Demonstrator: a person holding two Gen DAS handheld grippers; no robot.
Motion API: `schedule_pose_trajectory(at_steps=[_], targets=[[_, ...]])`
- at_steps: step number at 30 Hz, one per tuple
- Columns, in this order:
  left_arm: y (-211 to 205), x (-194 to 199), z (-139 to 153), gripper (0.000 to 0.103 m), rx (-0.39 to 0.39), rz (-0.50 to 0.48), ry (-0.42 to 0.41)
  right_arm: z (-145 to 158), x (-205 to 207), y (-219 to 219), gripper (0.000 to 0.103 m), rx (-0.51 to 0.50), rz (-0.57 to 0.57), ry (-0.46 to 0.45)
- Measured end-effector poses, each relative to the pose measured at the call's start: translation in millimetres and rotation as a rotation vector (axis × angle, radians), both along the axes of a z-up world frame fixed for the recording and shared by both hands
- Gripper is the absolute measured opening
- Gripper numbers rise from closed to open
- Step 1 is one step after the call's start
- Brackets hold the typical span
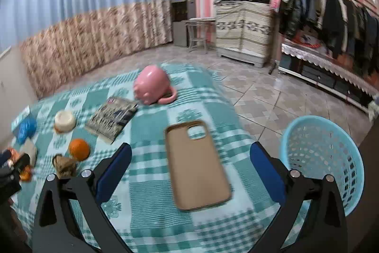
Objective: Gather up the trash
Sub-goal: 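Return to the table and grasp the orange snack bag with the left gripper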
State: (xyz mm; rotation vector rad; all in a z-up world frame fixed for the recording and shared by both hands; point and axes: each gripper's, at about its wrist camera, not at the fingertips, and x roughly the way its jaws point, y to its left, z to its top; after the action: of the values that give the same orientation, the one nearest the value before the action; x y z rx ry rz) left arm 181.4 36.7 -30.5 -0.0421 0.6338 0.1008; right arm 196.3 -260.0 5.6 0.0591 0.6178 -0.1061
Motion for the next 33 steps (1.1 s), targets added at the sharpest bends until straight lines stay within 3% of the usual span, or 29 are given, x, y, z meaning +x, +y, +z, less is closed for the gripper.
schedule_pose_trajectory(at_steps=[5,10,13,18,21,25,30,33], targets=[[46,-3,-13,0.097,0.008,0.079,0.026,-8,6,22,0.098,-0.034,0.053,0.032],[80,-6,-27,0.097,-0.063,0.103,0.09,-17,13,41,0.098,-0.045,0.096,0.065],[80,-9,-38,0.097,-0.077,0.085,0.125,-22,17,52,0.098,-0.076,0.117,0.083],[60,-7,-42,0.094,-0.001,0.033,0.135,-25,18,61,0.098,-0.119,0.134,0.095],[53,-2,-43,0.081,-0.008,-0.003,0.148,-27,20,64,0.098,-0.129,0.14,0.105],[43,8,-52,0.05,0.011,-0.041,0.211,-28,21,71,0.098,-0.133,0.158,0.11],[41,8,-51,0.028,-0.008,-0.077,0.205,-32,21,87,0.098,-0.165,0.196,0.116],[40,3,-47,0.022,-0.001,-0.074,0.181,-34,20,99,0.098,-0.168,0.225,0.12]])
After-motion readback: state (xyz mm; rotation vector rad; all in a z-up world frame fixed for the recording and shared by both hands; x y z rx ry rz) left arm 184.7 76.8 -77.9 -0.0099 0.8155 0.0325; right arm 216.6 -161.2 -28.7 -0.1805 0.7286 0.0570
